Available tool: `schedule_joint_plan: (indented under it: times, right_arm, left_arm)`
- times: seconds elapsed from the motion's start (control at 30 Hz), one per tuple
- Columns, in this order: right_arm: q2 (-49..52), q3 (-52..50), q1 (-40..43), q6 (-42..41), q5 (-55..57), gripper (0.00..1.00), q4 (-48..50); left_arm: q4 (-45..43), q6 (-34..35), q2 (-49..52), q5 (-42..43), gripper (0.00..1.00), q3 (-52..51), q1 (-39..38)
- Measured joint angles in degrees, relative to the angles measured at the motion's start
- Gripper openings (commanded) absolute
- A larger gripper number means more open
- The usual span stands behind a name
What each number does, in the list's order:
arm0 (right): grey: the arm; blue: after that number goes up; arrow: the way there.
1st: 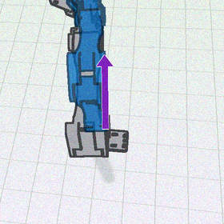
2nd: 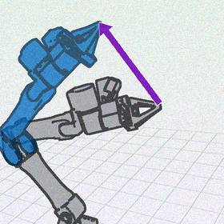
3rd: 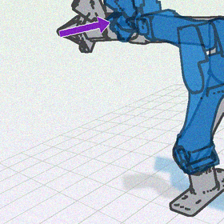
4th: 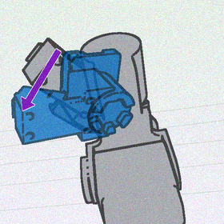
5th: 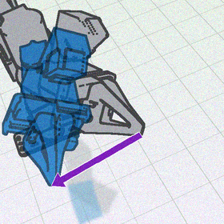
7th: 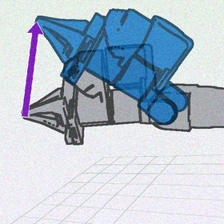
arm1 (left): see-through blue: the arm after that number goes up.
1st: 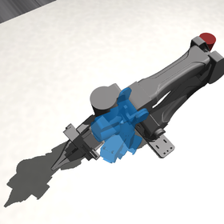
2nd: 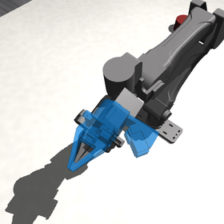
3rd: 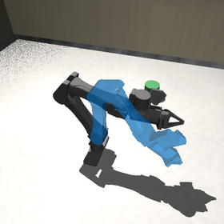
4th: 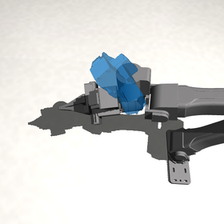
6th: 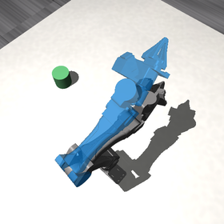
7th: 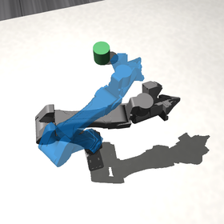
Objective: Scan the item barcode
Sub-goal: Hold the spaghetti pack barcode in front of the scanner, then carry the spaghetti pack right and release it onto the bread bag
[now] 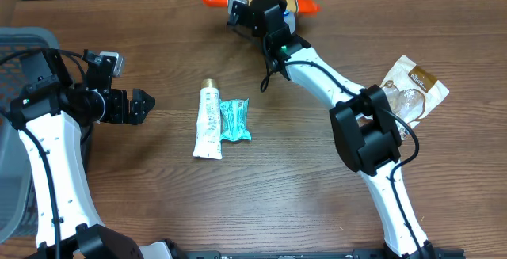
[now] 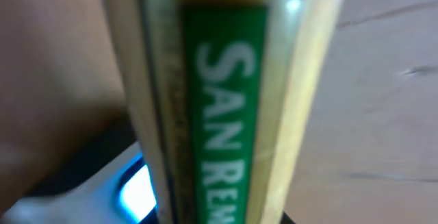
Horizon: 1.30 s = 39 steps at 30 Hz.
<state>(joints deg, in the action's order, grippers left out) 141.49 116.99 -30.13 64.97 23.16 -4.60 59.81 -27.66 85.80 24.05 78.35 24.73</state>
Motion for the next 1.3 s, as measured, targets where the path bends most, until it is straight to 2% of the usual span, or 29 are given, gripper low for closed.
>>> schedule_joint_plan:
  times: [0.1,0.2,0.33,0.43,0.53,0.6,0.7,0.8,0.93,1.07,1.17,1.3]
  right_arm:
    - [-4.0,-0.1,0.0,-4.3,-0.4,0.04,-8.9]
    - [-10.3,-0.3,0.0,-12.2,-0.8,0.04,-17.5]
    - [-24.2,-0.4,0.4,-32.6,-3.8,0.04,-32.4]
    - [-36.0,0.0,3.1,-47.3,-10.3,0.04,-42.3]
    - [-44.7,1.2,10.3,-57.3,-20.9,0.04,-50.2]
    - [-48.3,2.1,18.4,-62.8,-29.9,0.04,-54.2]
    - [-48.7,2.3,31.2,-69.5,-42.9,0.04,-59.8]
    - [-46.4,-0.1,40.0,-73.4,-52.9,0.04,-63.7]
    - [-44.9,-8.5,50.1,-79.4,-58.1,0.04,-61.7]
    - [-44.7,-20.6,57.6,-86.1,-59.3,0.04,-50.5]
    - [-44.5,-29.1,60.0,-88.7,-59.3,0.04,-42.4]
    - [-44.5,-41.1,60.8,-89.9,-59.8,0.13,-34.1]
  left_arm:
    - [0.0,0.0,0.0,0.0,1.0,0.0,0.0]
    - [0.0,0.0,0.0,0.0,1.0,0.0,0.0]
    - [0.0,0.0,0.0,0.0,1.0,0.0,0.0]
    - [0.0,0.0,0.0,0.0,1.0,0.0,0.0]
    - [0.0,0.0,0.0,0.0,1.0,0.0,0.0]
    - [0.0,0.0,0.0,0.0,1.0,0.0,0.0]
    - [0.0,0.0,0.0,0.0,1.0,0.0,0.0]
    - [0.0,0.0,0.0,0.0,1.0,0.0,0.0]
    - [0.0,0.0,0.0,0.0,1.0,0.0,0.0]
    - [0.0,0.0,0.0,0.0,1.0,0.0,0.0]
    - [0.0,0.0,0.0,0.0,1.0,0.0,0.0]
    - [0.0,0.0,0.0,0.0,1.0,0.0,0.0]
